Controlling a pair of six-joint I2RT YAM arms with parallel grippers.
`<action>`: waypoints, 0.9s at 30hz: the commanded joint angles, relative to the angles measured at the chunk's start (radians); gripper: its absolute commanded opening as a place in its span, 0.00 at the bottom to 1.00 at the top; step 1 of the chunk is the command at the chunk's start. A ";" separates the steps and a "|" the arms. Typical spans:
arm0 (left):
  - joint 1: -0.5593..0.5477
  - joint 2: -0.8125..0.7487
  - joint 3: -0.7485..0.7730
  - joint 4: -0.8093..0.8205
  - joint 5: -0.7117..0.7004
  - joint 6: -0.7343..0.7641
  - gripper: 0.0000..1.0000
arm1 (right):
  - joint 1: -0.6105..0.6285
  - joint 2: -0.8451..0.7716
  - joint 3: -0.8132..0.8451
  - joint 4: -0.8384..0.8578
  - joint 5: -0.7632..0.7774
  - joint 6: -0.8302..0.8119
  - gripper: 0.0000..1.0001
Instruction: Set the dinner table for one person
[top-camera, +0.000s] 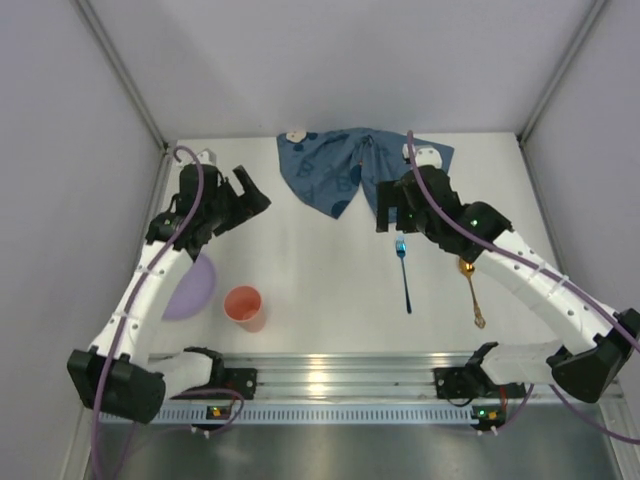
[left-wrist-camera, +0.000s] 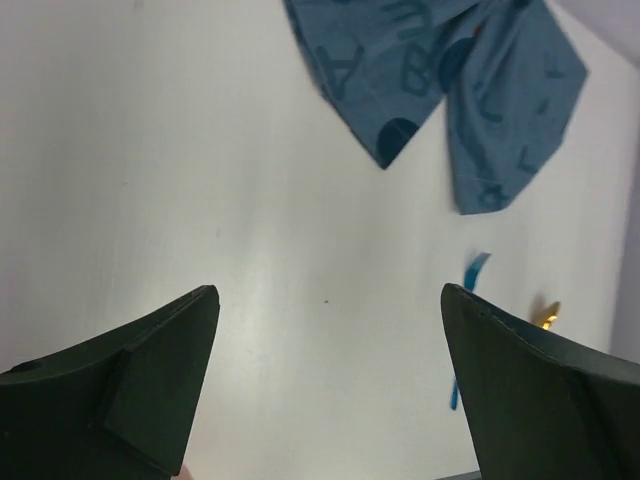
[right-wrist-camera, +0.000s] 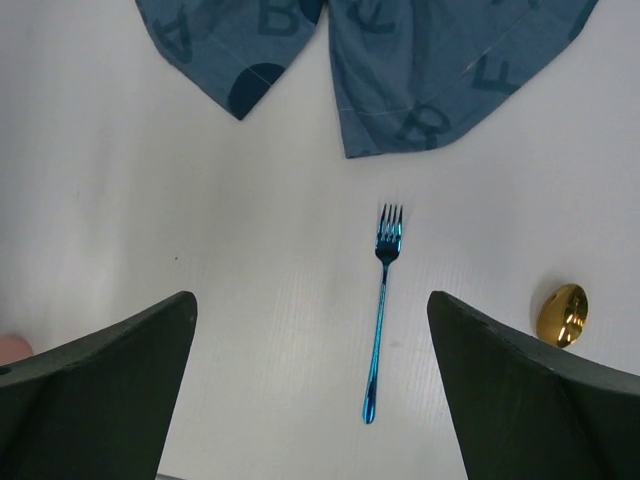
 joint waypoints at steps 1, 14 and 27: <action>-0.006 0.094 0.090 -0.180 -0.140 0.101 0.98 | 0.001 0.020 0.050 -0.081 0.032 0.010 1.00; -0.242 0.478 0.284 -0.015 -0.142 -0.069 0.96 | 0.001 0.038 0.059 -0.120 -0.117 0.073 1.00; -0.312 1.108 0.743 -0.108 -0.268 -0.259 0.92 | 0.003 -0.308 -0.108 -0.288 -0.073 0.292 1.00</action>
